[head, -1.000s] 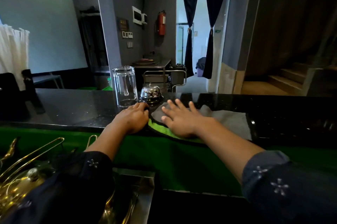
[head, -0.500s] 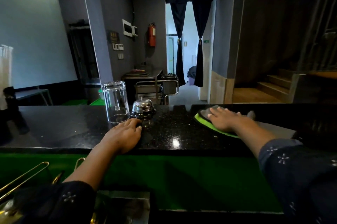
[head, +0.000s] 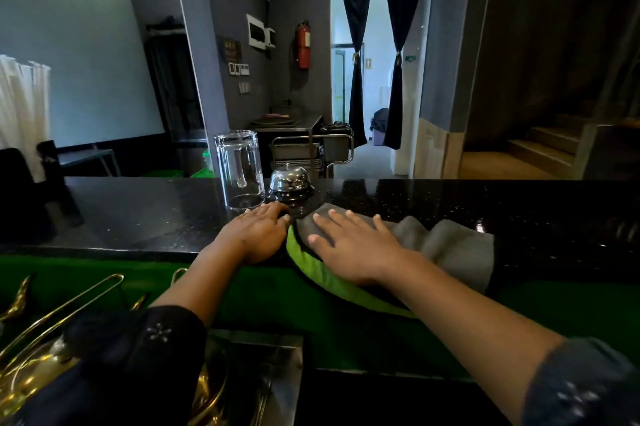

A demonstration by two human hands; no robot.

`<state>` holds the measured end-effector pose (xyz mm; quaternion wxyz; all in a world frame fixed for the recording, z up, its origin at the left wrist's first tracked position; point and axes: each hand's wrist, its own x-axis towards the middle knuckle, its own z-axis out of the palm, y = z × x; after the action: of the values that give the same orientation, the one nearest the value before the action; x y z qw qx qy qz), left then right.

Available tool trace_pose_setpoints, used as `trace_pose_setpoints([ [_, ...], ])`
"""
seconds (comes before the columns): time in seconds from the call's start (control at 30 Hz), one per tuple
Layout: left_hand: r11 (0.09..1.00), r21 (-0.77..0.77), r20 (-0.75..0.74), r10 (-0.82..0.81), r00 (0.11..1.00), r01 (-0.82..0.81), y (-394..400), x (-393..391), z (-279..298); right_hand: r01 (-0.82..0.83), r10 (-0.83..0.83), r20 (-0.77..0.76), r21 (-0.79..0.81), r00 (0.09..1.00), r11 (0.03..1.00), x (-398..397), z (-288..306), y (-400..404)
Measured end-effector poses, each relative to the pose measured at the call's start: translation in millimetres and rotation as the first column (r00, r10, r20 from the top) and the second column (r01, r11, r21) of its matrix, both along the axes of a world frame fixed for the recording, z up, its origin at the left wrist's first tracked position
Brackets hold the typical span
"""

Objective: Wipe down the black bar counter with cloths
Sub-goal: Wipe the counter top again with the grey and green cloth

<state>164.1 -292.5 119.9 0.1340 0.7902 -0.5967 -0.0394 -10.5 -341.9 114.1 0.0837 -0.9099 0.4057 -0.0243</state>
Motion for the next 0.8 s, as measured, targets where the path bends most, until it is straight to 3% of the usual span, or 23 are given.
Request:
trace_pose_setpoints([
  [0.13, 1.000, 0.005, 0.000, -0.004, 1.000, 0.004, 1.8, 0.5, -2.9, 0.058, -0.058, -0.025, 0.018, 0.998, 0.998, -13.0, 1.6, -11.6],
  [0.5, 1.000, -0.008, 0.037, -0.009, 0.999, 0.010, 1.9, 1.4, 1.2, 0.290, -0.285, -0.064, 0.068, 0.956, 0.955, 51.4, 15.8, -112.1],
  [0.7, 1.000, -0.021, 0.048, -0.004, 0.999, 0.005, -0.2, 3.2, -1.2, 0.047, -0.024, -0.099, 0.230, 0.995, 0.972, 37.0, 51.2, -133.4],
  [0.8, 1.000, -0.023, 0.062, 0.004, 0.998, -0.003, -0.5, 2.3, -1.7, -0.085, 0.091, -0.210, 0.037, 0.974, 0.996, 25.4, 28.5, -139.9],
])
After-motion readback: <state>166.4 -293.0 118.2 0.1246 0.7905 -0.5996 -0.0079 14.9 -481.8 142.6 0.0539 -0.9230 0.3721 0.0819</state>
